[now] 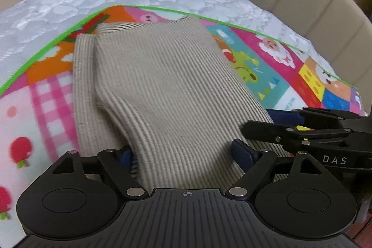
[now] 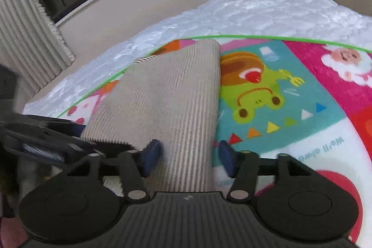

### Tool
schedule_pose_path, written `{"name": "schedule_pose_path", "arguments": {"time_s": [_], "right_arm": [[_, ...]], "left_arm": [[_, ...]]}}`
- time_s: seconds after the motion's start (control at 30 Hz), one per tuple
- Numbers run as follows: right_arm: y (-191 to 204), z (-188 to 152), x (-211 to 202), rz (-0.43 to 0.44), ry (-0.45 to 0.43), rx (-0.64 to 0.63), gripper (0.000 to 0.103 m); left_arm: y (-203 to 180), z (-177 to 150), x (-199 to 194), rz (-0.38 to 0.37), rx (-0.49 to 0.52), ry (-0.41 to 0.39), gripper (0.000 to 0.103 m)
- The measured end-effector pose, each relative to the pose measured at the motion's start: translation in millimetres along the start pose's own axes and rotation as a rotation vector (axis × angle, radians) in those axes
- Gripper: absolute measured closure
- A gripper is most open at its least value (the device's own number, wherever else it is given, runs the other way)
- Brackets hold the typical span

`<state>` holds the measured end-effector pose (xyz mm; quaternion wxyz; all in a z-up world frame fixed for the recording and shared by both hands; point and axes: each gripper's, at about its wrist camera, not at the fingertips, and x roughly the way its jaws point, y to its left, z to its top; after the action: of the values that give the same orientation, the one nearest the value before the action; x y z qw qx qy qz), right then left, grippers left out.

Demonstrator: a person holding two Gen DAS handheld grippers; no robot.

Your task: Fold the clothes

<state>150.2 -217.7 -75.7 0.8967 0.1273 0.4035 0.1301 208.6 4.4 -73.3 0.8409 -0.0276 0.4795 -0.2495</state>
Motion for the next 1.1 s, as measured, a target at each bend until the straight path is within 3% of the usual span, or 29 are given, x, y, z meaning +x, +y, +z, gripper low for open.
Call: {"name": "schedule_pose_path", "arguments": {"time_s": [0.1, 0.13, 0.17, 0.27, 0.43, 0.53, 0.63, 0.67, 0.73, 0.8, 0.9, 1.0, 1.07, 1.1], "right_arm": [[-3, 0, 10, 0.028, 0.026, 0.035, 0.032], [-3, 0, 13, 0.041, 0.031, 0.037, 0.038], [0, 0, 15, 0.057, 0.035, 0.030, 0.058], [12, -1, 11, 0.057, 0.025, -0.015, 0.068], [11, 0, -7, 0.054, -0.010, -0.021, 0.079], [3, 3, -14, 0.026, -0.032, -0.010, 0.080], [0, 3, -13, -0.019, -0.019, -0.032, 0.076], [0, 2, -11, -0.037, -0.010, -0.044, 0.068], [5, 0, -12, -0.074, -0.017, -0.080, 0.061], [14, -2, -20, -0.099, -0.045, -0.134, 0.059], [32, -6, -34, -0.093, -0.093, -0.223, 0.059], [48, -14, -35, -0.036, -0.066, -0.287, 0.056], [55, -24, -20, -0.033, 0.014, -0.339, 0.038], [59, -30, -13, -0.051, 0.036, -0.384, 0.036]], "left_arm": [[16, -2, -24, 0.071, -0.079, -0.038, 0.010], [24, -4, -29, 0.082, -0.110, -0.041, 0.010], [31, -6, -30, 0.082, -0.142, -0.028, 0.010], [46, -11, -20, 0.044, -0.203, 0.045, 0.016], [31, -2, -10, -0.005, -0.119, 0.018, 0.024], [20, 3, 0, -0.018, -0.059, -0.011, 0.025], [11, 2, 3, -0.015, -0.018, -0.036, 0.026], [12, 2, 3, 0.007, -0.013, -0.032, 0.025], [18, 0, 2, 0.080, -0.017, -0.010, 0.018], [26, -2, -3, 0.139, -0.024, -0.011, 0.011], [36, -4, -14, 0.204, -0.060, -0.033, 0.010], [41, -3, -28, 0.150, -0.107, -0.105, 0.016], [41, -1, -36, 0.089, -0.128, -0.159, 0.018], [39, -1, -38, 0.043, -0.133, -0.181, 0.018]]}}
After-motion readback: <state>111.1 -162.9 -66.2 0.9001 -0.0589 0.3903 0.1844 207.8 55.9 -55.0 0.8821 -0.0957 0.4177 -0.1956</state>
